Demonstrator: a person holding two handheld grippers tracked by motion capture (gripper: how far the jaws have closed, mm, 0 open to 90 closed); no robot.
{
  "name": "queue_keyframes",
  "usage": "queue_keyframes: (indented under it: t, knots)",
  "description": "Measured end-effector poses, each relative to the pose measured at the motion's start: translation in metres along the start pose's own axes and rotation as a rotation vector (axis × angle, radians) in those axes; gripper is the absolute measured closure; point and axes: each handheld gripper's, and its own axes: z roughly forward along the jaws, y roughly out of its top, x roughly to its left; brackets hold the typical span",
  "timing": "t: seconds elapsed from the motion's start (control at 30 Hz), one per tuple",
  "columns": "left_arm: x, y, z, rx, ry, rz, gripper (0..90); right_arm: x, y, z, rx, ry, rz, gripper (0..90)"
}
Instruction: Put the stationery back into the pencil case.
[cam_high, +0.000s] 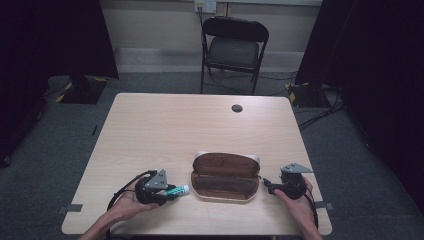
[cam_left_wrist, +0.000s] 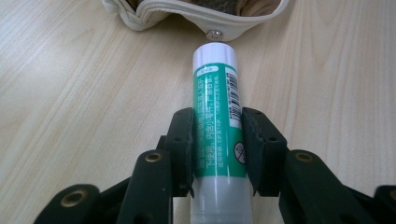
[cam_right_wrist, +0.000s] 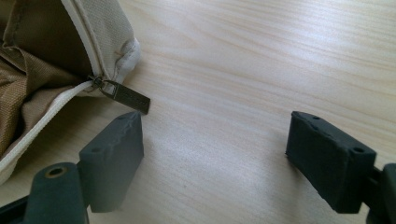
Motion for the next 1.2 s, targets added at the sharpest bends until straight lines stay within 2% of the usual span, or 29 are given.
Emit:
queue_keyframes:
  t: [0.17, 0.3, 0.33, 0.4, 0.6, 0.8, 0.97, 1.03, 1.2]
  knots:
    - [0.001, -0.002, -0.001, -0.003, -0.002, -0.041, 66.0, 0.0, 0.0, 0.0, 0.0, 0.0, 0.0, 17.9]
    - [0.004, -0.007, -0.005, -0.02, -0.03, -0.096, 66.0, 0.0, 0.0, 0.0, 0.0, 0.0, 0.0, 18.0]
    - [0.004, -0.009, -0.006, -0.023, -0.025, -0.117, 66.0, 0.0, 0.0, 0.0, 0.0, 0.0, 0.0, 18.0]
    - [0.006, -0.011, -0.009, -0.024, -0.015, -0.119, 66.0, 0.0, 0.0, 0.0, 0.0, -0.001, 0.001, 17.9]
    - [0.01, -0.008, -0.017, -0.067, -0.006, -0.145, 66.0, 0.0, 0.0, 0.0, 0.0, -0.001, 0.001, 17.9]
    - [0.011, -0.007, -0.022, -0.11, 0.003, -0.184, 66.0, 0.0, 0.0, 0.0, 0.0, -0.001, 0.001, 17.9]
    - [0.013, -0.004, -0.025, -0.131, 0.004, -0.186, 66.0, 0.0, 0.0, 0.0, 0.0, -0.001, 0.003, 17.9]
    - [0.012, 0.0, -0.026, -0.156, 0.005, -0.189, 66.0, 0.0, 0.0, 0.0, 0.0, -0.001, 0.002, 17.9]
    - [0.012, 0.005, -0.031, -0.184, 0.015, -0.192, 66.0, 0.0, 0.0, 0.0, 0.0, -0.002, 0.003, 18.0]
